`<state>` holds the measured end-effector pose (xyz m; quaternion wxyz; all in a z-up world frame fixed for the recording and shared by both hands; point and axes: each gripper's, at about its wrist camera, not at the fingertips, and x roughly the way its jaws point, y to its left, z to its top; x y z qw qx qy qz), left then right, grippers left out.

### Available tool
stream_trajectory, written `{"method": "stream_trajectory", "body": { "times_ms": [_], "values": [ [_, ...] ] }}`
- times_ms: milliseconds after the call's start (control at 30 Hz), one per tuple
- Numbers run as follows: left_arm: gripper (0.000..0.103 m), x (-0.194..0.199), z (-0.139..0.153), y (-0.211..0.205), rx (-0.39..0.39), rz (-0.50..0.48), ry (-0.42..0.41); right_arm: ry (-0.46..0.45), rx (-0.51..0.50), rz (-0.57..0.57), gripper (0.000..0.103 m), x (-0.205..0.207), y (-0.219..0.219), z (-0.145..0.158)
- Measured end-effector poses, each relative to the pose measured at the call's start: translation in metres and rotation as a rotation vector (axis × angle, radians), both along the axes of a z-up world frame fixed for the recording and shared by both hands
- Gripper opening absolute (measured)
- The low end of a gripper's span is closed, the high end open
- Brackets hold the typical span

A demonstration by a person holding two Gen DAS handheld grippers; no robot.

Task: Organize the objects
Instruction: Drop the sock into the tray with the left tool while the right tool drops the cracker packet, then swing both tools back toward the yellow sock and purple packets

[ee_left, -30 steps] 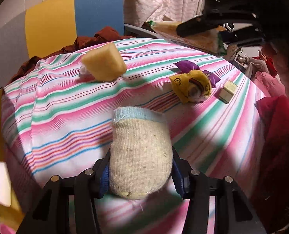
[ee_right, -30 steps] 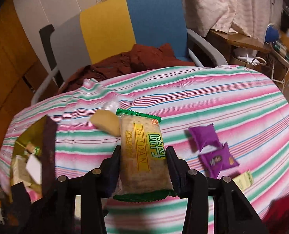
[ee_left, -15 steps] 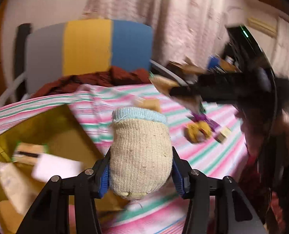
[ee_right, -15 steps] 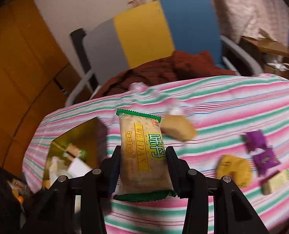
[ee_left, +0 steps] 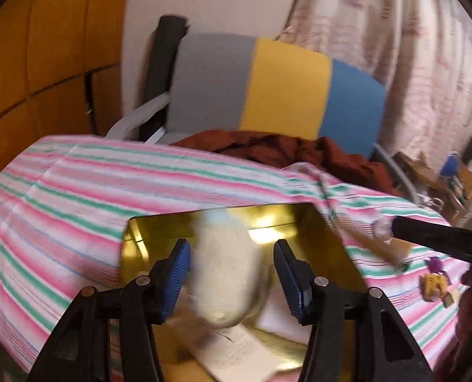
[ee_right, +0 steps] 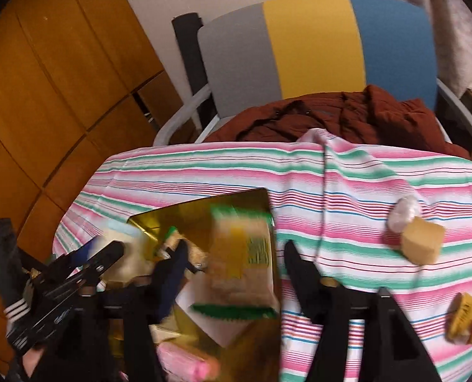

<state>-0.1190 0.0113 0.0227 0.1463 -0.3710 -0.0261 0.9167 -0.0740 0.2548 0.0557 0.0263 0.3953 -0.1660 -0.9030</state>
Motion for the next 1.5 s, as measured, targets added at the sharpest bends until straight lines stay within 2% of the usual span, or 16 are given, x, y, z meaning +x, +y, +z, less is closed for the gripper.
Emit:
{"method": "stream_trajectory", "body": {
  "times_ms": [67, 167, 333, 533, 733, 1067, 1500],
  "values": [
    [0.064, -0.006, -0.008, -0.013, -0.006, 0.052, -0.029, 0.0, 0.004, 0.014, 0.07, 0.001, -0.008, -0.001],
    [0.066, -0.004, -0.012, -0.026, 0.021, 0.086, -0.043, -0.019, 0.026, 0.037, 0.072, 0.006, -0.019, -0.008],
    [0.066, 0.017, -0.012, -0.033, 0.022, 0.102, -0.027, -0.03, 0.095, 0.073, 0.089, 0.024, -0.035, -0.016],
    [0.066, 0.048, -0.007, -0.028, 0.003, 0.092, -0.005, -0.004, 0.2, 0.095, 0.101, 0.042, -0.055, -0.02],
    [0.066, 0.072, 0.002, -0.023, -0.036, 0.093, 0.037, 0.011, 0.251, 0.085, 0.102, 0.057, -0.064, -0.025],
    [0.066, 0.096, -0.001, -0.012, -0.068, 0.046, 0.041, 0.045, 0.293, -0.015, 0.102, 0.086, -0.05, -0.019],
    [0.066, 0.111, 0.001, 0.016, -0.092, -0.041, 0.055, -0.006, 0.309, -0.111, 0.103, 0.105, -0.009, -0.029]
  ]
}}
